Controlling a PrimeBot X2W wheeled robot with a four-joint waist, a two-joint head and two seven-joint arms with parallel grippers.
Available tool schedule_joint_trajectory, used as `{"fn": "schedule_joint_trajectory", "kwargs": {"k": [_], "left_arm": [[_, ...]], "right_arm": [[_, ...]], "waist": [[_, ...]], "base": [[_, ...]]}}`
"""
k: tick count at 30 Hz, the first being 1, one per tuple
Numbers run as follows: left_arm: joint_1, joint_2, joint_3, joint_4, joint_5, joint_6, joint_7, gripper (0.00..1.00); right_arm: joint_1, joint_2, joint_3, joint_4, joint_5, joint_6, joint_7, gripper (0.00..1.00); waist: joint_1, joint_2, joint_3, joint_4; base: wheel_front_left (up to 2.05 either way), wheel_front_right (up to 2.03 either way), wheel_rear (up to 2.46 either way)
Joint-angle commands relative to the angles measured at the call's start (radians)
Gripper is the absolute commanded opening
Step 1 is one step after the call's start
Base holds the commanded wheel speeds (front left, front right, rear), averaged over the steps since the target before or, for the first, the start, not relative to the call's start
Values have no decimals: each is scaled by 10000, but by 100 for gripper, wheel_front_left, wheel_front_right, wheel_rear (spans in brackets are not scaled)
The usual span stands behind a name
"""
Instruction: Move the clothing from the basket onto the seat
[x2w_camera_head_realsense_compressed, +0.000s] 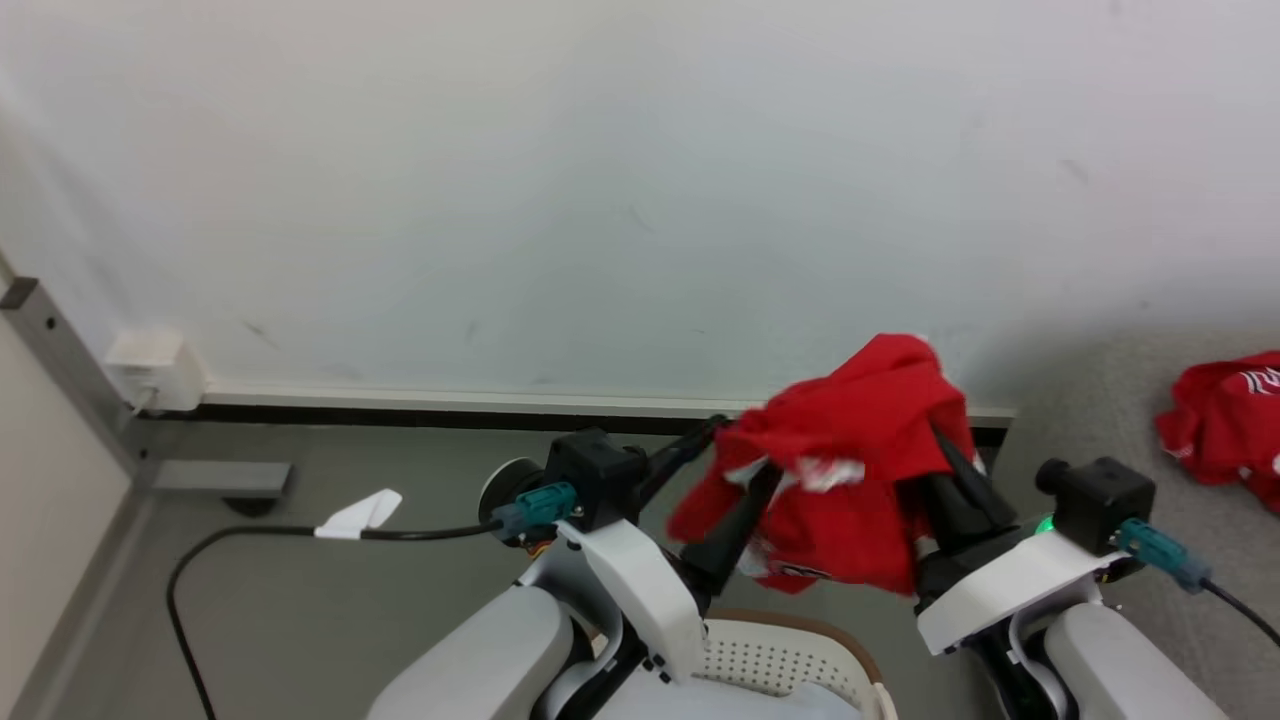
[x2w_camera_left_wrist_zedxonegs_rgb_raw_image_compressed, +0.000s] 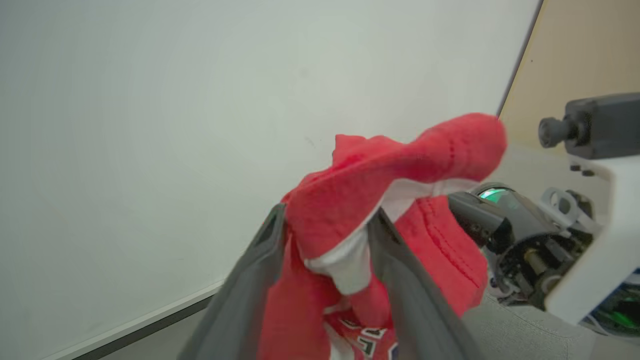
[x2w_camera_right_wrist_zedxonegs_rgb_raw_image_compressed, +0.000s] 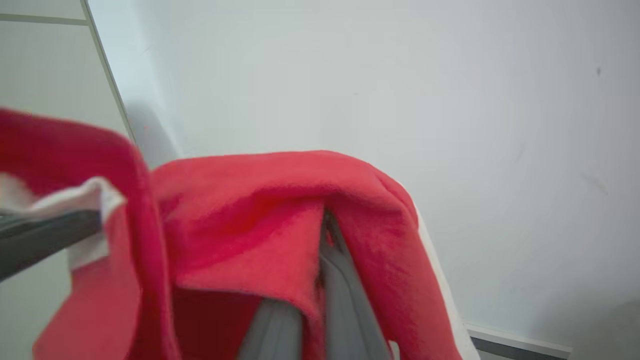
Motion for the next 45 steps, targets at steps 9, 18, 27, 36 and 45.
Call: {"fn": "schedule_joint_trajectory", "kwargs": {"k": [9,18,27,36,45], "left_arm": [[210,267,7,-62,102,183,-258,100],[191,465,-89,6,479,301,-728,100],[64,483,-401,53,684,62,-994,100],[-224,477,-599,93,863,-31,-964,100],[-813,666,-708,-149,1029,-118,-501,100]], "right_arm": [[230,-556,-1051,-852,-274,-26,-32,0],[491,-984,-1714,-1409,-382,-26,-32,0],[823,-1058,-2178,-1827,-366,-26,-32,0],[953,-1042,-2851,-2214,-513,-26,-32,0],[76,-1616,-3915,-2378,-682,-26,-32,0]], "waist": [[0,0,187,-1600],[0,0,460,-3463],[0,0,892,-4903],[0,0,1402,-5300],[0,0,2692,-4728]], "base": [[0,0,0],[0,0,0],[0,0,0],[0,0,0],[0,0,0]]}}
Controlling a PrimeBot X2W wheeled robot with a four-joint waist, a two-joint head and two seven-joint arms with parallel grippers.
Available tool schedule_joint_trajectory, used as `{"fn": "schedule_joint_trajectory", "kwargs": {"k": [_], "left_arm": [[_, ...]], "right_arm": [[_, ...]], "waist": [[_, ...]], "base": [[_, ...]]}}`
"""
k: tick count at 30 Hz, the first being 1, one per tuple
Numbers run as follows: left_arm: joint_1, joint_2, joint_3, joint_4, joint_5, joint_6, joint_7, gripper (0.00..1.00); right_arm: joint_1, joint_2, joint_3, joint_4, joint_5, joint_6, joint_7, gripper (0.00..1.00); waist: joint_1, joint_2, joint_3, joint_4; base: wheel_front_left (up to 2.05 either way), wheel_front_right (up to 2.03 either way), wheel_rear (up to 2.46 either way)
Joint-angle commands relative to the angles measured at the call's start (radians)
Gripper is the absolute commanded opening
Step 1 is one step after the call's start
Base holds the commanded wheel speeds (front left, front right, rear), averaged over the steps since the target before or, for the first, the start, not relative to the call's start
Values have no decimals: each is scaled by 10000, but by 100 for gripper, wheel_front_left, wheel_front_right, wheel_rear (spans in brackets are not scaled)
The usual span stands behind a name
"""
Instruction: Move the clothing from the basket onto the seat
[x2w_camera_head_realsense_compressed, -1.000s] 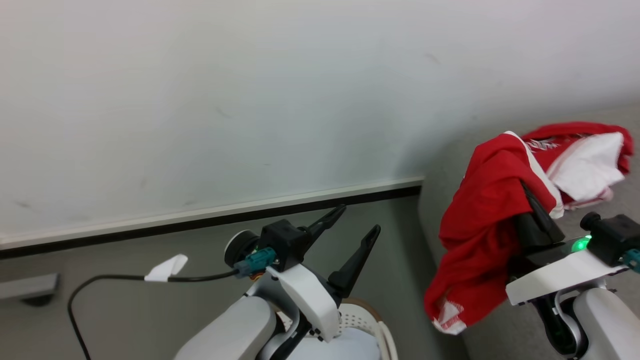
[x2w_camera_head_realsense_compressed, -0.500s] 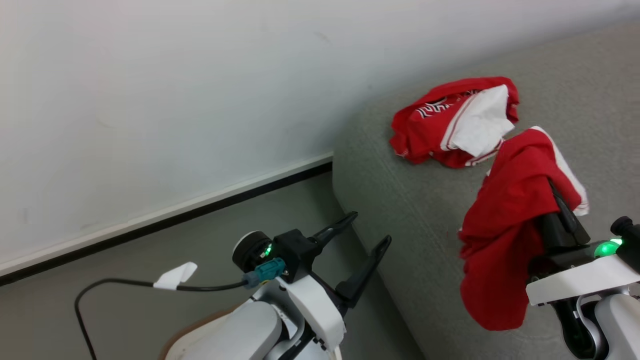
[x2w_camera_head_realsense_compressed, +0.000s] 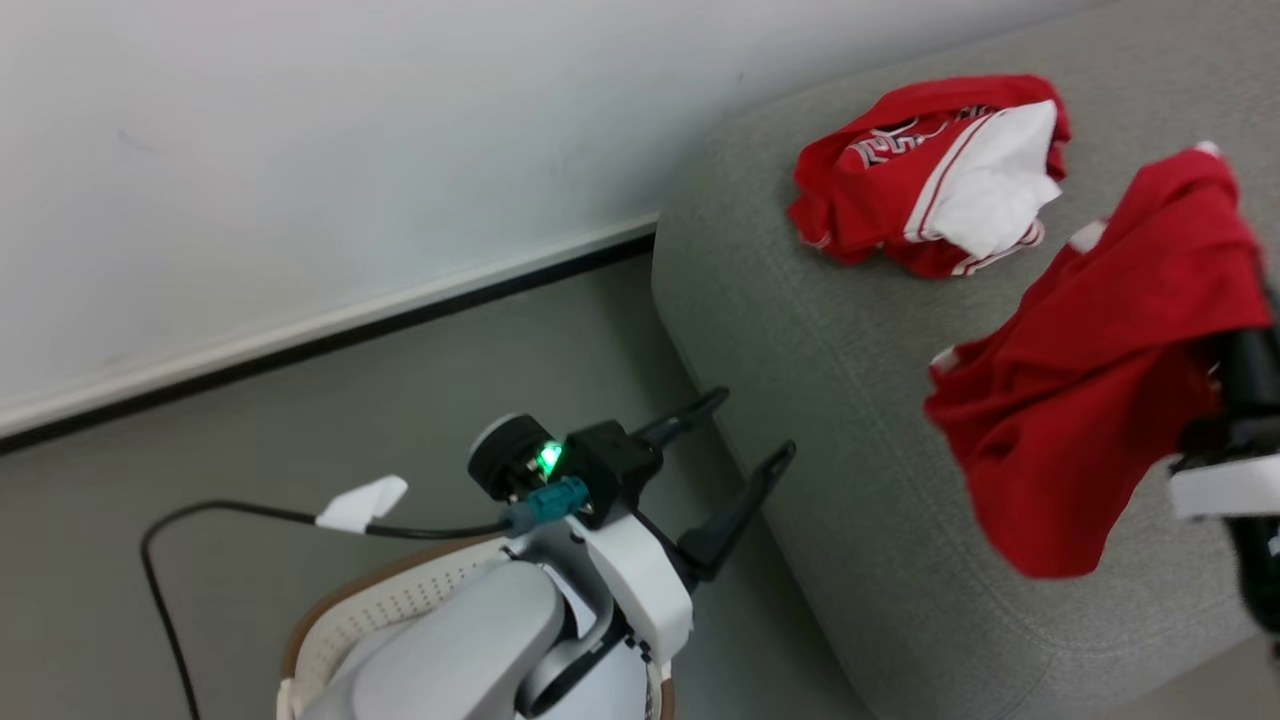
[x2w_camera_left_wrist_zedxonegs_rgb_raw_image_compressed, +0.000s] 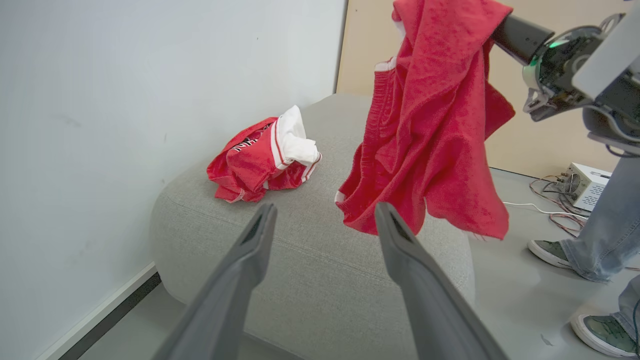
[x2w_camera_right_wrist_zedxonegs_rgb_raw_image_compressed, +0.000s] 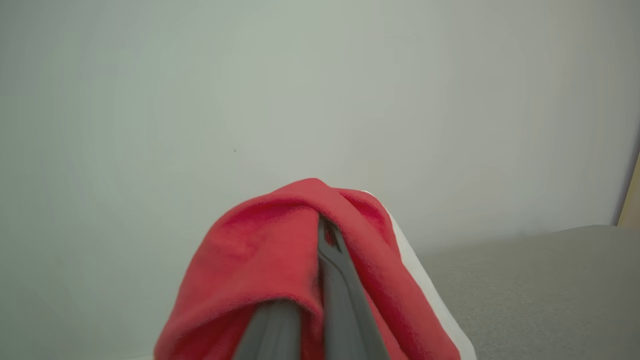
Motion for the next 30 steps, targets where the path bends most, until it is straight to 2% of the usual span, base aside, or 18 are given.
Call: {"fn": "schedule_joint_trajectory", "kwargs": {"k": [1,5,9,16,24,30], "left_arm": [[-239,171,28,-103,172,-19,125,100],[-558,505,95,-347,293,21,441,100],[-855,742,147,-703,331,45,732,100],[-1129,1204,249,-1268,431,192,1164,100],[-1377,1525,275,-1723,630,298,1404,100],[-1449,1470,275,-1705,615,331,1244,100]], "right_arm": [[-348,-251,-208,114,7,-26,-32,0],[-1175,-713,-744,571,137,-26,-34,0],[-1848,-1373,-1187,1005,-205,-26,-32,0],[-2658,-2369,-1959,2459,-871,-26,-32,0],[-3708,-2638,-1074,4809,-1194,-26,583,0],[-4282,-2772,-9,6343,-483,-26,2251,0]], "waist": [[-1,-1,636,403],[-1,-1,1344,743],[-1,-1,2054,1150],[-1,-1,3052,1732],[-1,-1,3984,2124],[-1,-1,4302,2397]], "base": [[0,0,0],[0,0,0],[0,0,0],[0,0,0],[0,0,0],[0,0,0]]}}
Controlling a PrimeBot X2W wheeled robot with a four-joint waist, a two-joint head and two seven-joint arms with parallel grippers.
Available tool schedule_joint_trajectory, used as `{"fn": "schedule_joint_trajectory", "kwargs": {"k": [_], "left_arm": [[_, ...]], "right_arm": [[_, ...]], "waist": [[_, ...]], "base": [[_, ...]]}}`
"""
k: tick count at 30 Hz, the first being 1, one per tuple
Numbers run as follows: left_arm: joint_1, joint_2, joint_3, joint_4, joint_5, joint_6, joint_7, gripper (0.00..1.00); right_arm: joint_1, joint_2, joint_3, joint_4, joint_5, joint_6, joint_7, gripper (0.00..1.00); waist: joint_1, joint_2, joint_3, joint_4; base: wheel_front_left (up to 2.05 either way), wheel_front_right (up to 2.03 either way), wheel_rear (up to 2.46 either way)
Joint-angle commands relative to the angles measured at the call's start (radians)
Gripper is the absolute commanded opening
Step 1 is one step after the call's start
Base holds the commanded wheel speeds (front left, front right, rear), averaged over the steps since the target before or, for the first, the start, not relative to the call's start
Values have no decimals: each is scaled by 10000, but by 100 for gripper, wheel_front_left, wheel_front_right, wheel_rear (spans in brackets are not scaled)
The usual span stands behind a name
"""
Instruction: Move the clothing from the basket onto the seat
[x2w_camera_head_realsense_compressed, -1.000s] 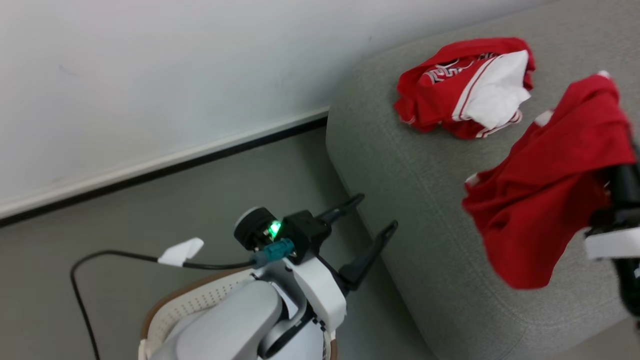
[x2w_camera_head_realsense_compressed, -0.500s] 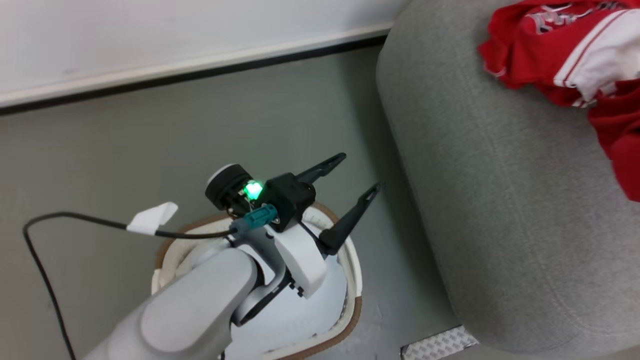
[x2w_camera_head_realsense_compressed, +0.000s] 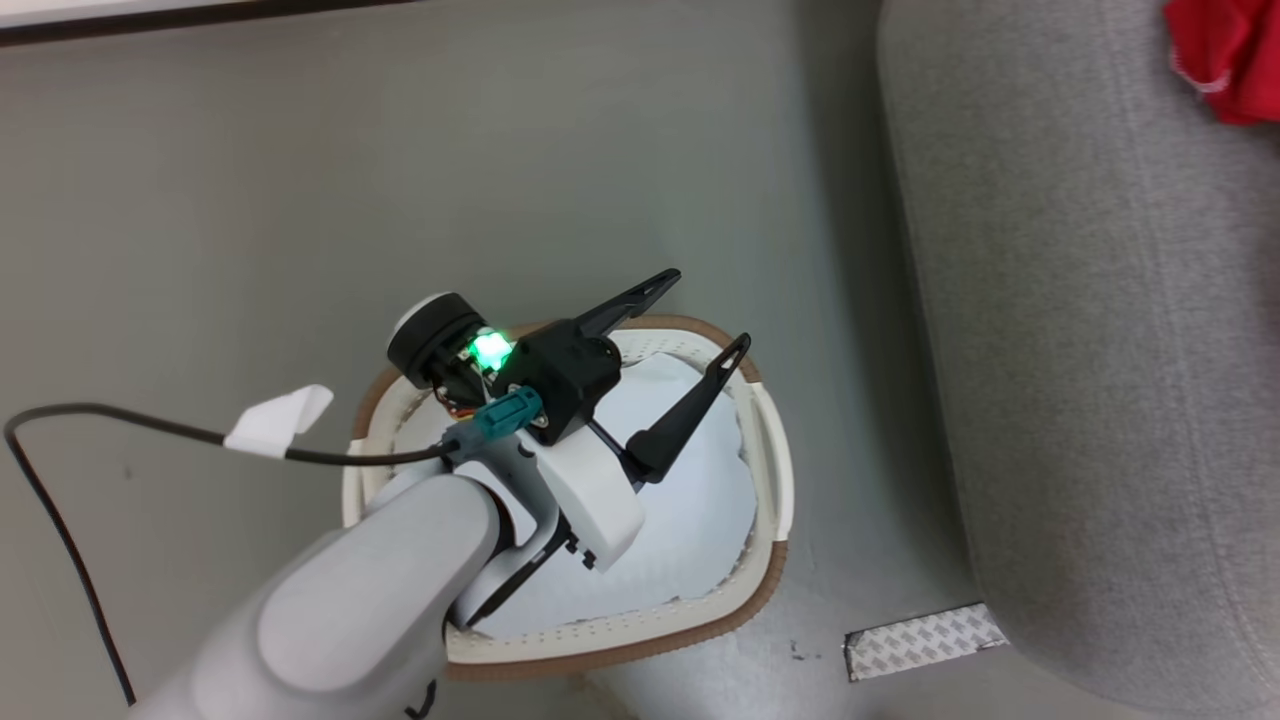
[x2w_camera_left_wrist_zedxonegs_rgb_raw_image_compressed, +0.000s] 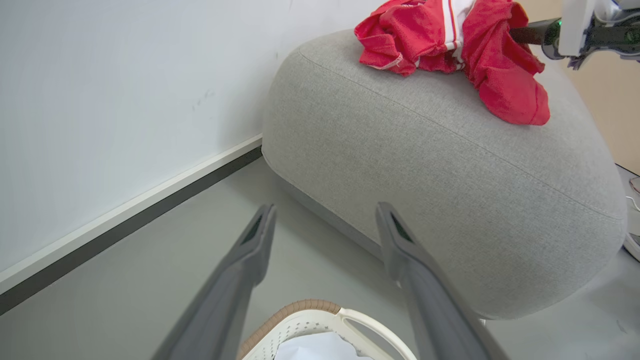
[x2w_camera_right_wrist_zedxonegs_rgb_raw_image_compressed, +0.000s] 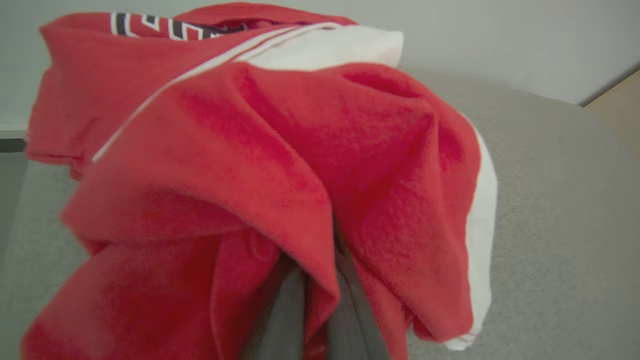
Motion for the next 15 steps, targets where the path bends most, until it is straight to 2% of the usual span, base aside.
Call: {"fn": "schedule_joint_trajectory", "kwargs": {"k": [1,3,4,5,9,15], "left_arm": [[-80,-8,9,55,6,-37,-87,100],[-59,-65,-11,212,-33,-44,-211,100],[-36,-105,-14,285,-65,-52,-258,100],[3,-144,-21,368,-105,-58,-320,100],[179,-253,-33,698,-209,-47,-567,100],[659,-473,-2,1321,-570,-25,-1091,100]], "right_arm": [[-109,-143,148,135,183,-26,262,7],[17,-238,577,347,597,-26,885,34],[60,-323,743,366,769,-26,1092,75],[92,-439,911,382,948,-26,1206,100],[245,-701,1579,288,1486,-26,1549,100],[461,-1263,2524,-154,1891,-26,2004,100]], "waist": [[-1,0,54,134],[-1,0,-38,215],[-1,0,-102,247],[-1,0,-199,279],[-1,0,-700,307],[-1,0,-2030,237]], "base": [[0,0,0],[0,0,0],[0,0,0],[0,0,0],[0,0,0],[0,0,0]]}}
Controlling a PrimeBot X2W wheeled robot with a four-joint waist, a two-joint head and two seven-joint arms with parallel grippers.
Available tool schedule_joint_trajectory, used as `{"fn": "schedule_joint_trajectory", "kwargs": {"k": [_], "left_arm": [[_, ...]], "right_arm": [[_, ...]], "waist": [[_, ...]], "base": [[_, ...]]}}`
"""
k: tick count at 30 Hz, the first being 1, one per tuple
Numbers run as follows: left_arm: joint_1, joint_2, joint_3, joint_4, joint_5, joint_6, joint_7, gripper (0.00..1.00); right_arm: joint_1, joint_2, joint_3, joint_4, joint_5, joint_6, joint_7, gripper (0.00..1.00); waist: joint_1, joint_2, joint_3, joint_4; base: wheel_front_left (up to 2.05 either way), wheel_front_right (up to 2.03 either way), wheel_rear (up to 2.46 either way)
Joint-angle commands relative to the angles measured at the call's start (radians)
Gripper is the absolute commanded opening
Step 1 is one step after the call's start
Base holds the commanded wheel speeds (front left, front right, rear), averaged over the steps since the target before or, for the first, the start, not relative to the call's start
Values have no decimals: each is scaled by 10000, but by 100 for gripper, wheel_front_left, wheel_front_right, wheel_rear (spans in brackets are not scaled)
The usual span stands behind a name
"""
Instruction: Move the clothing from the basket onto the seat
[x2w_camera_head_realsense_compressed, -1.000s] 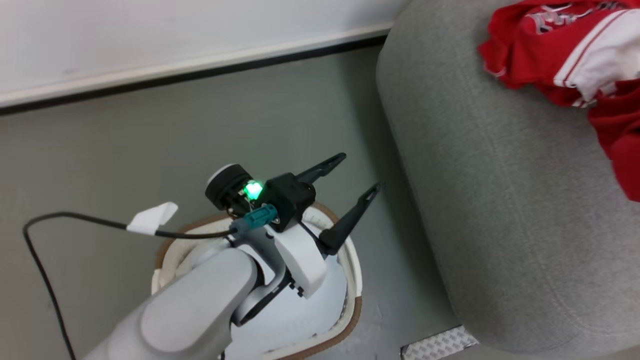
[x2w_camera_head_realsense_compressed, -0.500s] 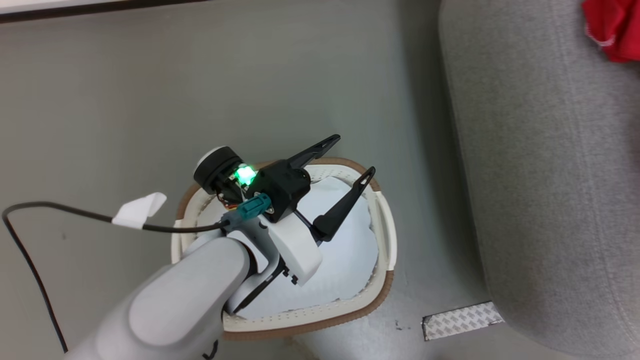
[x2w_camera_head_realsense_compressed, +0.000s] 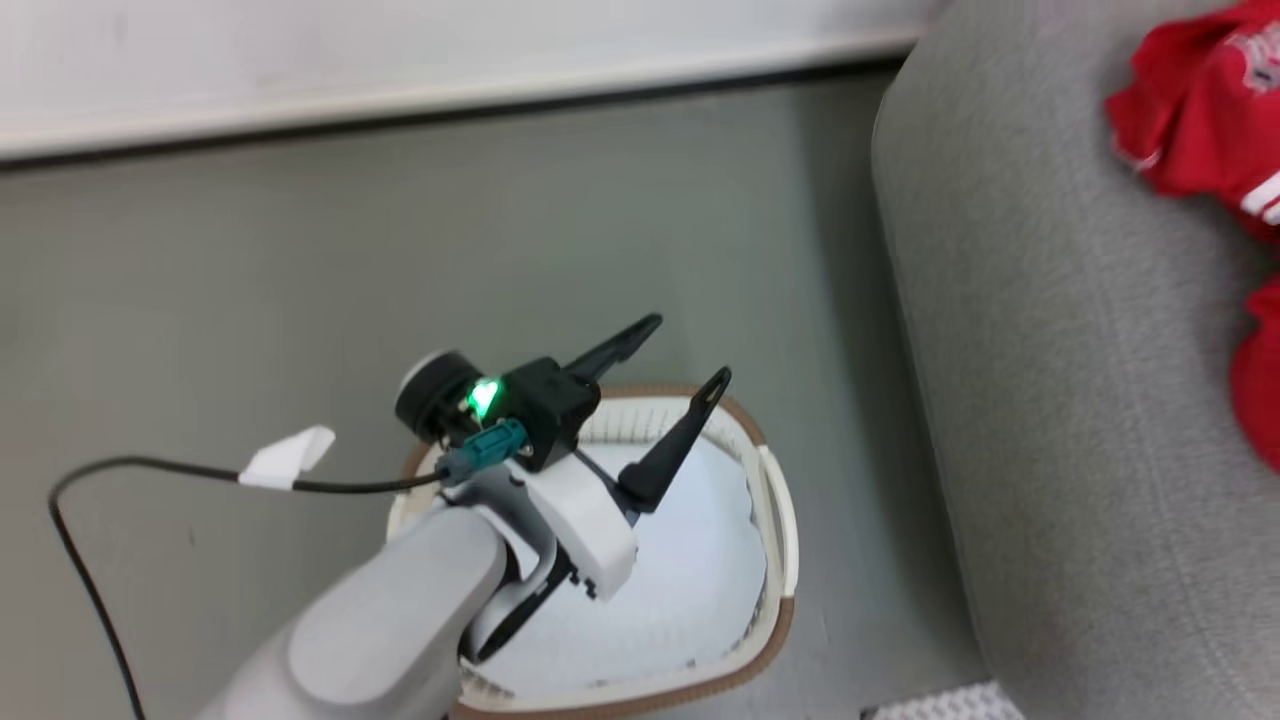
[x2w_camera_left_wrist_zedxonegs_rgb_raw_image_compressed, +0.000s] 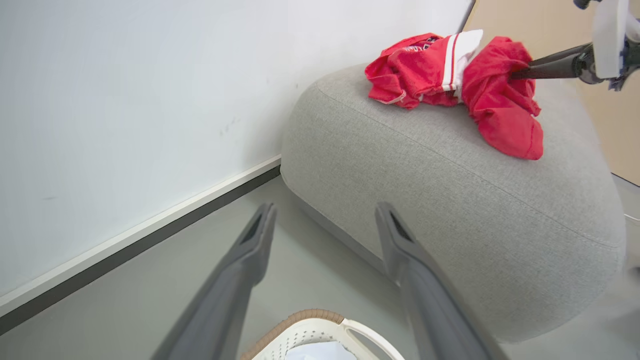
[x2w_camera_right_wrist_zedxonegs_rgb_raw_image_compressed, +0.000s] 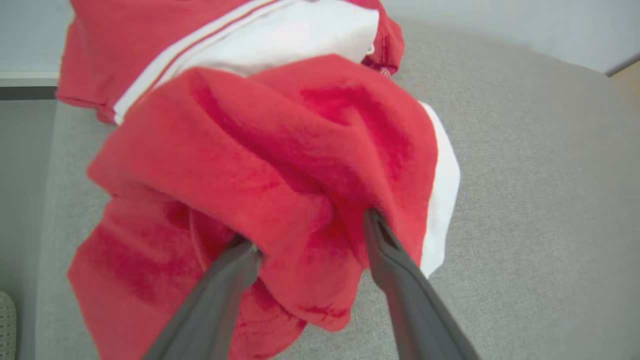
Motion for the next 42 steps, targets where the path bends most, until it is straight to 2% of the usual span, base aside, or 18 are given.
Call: {"fn": "schedule_joint_trajectory", "kwargs": {"k": [1,6,10,13,19,23,32,37,42], "left_arm": [[230,-22,28,116,-130,17,-131,100],[825,-190,162,593,-555,130,-555,100],[1312,-169,393,732,-817,301,-820,100],[1704,-91,589,814,-1029,471,-953,100],[2467,215,1130,701,-1355,925,-1102,100],[2958,570,1676,426,-1553,1320,-1159,100],[4249,1085,3294,-336,-1955,2191,-1232,100],[5278,849,4364,-805,-1772,2404,-1237,100],[6234,316,5319,-1023,-1411,2260,-1233,100]], "right_arm": [[193,-170,123,-113,78,-26,67,100],[456,-752,733,-758,299,-26,560,100],[652,-1109,859,-1522,335,-26,320,100],[841,-1177,865,-2007,139,-26,212,100],[1400,-672,602,-3210,-115,-26,-323,100],[1903,-35,21,-4029,-111,-26,-1099,100],[3776,2285,-1471,-5004,-592,-27,-2634,100],[4999,3306,-2018,-5068,-1009,-27,-3488,100],[6126,4062,-2302,-5048,-1541,-27,-4179,100]], "waist": [[0,0,-822,-49],[0,0,-2164,0],[0,0,-3076,164],[0,0,-3756,373],[0,0,-4867,820],[0,0,-5154,1125],[0,0,-5450,1734],[0,0,-5531,1995],[0,0,-5598,2171]], "base": [[0,0,0],[0,0,0],[0,0,0],[0,0,0],[0,0,0],[0,0,0],[0,0,0],[0,0,0],[0,0,0]]}}
